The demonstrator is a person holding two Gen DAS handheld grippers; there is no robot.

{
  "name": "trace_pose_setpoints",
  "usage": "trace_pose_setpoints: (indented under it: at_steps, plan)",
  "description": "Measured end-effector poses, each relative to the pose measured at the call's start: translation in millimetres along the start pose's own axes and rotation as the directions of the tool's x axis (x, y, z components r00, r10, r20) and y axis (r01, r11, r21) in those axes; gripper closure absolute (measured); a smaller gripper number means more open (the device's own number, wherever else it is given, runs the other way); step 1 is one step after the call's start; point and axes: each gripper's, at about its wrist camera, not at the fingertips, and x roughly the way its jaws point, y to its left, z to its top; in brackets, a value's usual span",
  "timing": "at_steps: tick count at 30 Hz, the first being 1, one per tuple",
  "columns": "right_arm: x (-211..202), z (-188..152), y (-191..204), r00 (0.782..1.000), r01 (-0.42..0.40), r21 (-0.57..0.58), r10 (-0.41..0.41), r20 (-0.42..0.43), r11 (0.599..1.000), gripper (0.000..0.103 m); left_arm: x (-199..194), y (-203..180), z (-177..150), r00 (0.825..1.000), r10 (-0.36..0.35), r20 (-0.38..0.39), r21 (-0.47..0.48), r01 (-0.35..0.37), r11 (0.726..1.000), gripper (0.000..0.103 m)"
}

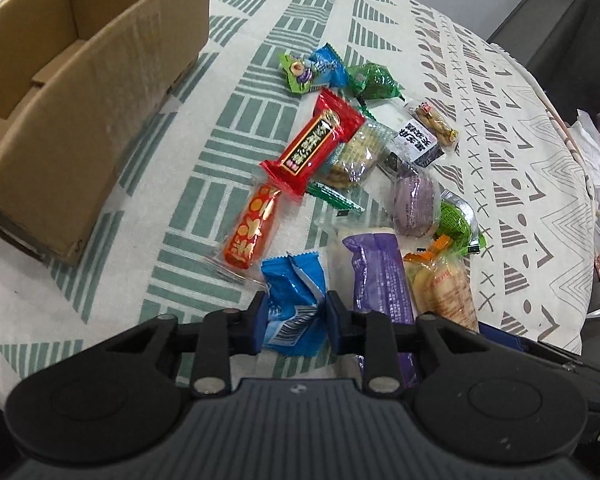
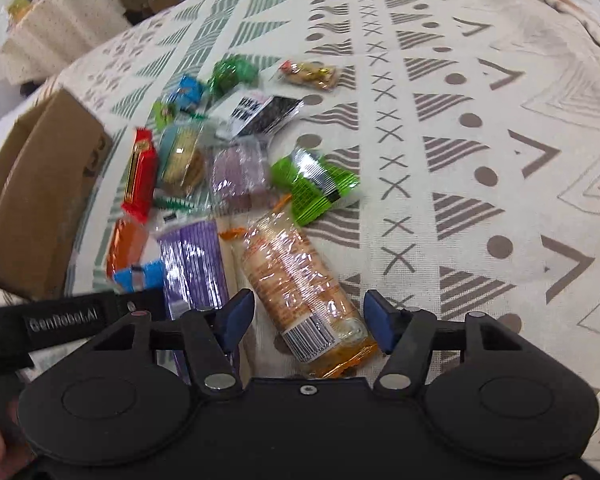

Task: Organize snacks
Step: 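Grasp the blue wafer with the left gripper while the right grasps the orange bread pack, then carry the blue wafer and orange bread pack into the box and release both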

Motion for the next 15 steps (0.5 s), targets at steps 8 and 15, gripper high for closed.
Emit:
trace_pose_setpoints:
  at_steps: [8,15]
  plan:
    - [-8,-2,0,1.0,0.004,-0.001,-0.004,0.02,1.0,0.062,-26,2,0,0.998,0.0,0.068,0.037,-0.003,0.999,0.074]
    - [-32,1,-2,0.992,-0.053,0.038,0.049,0.117,0.998,0.063,-57,6,1,0.99,0.007,0.138,0.038,-0.012,0.999,0.074]
